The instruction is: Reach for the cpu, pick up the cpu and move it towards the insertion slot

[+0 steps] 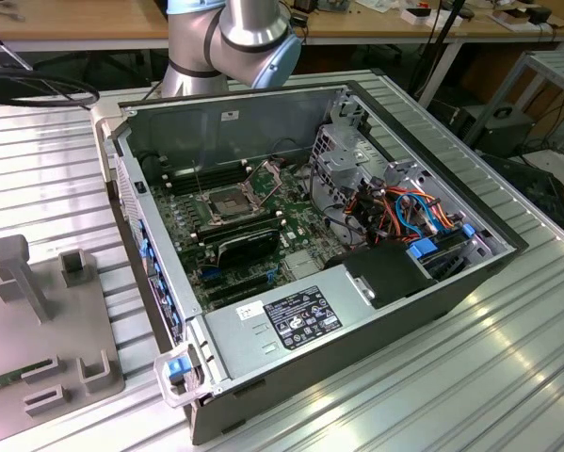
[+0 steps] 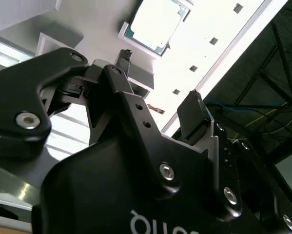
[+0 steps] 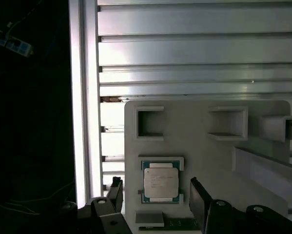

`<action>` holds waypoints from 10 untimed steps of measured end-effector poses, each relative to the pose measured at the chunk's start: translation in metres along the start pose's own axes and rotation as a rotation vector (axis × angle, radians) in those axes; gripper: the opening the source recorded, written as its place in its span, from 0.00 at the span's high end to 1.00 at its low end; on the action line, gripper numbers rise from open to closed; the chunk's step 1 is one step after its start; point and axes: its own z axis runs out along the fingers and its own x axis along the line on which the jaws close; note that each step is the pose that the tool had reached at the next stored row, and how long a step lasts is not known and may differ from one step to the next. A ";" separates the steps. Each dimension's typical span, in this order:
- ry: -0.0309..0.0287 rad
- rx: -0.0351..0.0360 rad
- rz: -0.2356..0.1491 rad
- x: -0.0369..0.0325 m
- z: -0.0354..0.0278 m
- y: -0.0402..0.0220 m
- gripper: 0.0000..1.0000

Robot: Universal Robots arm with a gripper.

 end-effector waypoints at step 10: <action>-0.0073 0.0001 0.003 0.0000 0.0237 -0.0051 0.34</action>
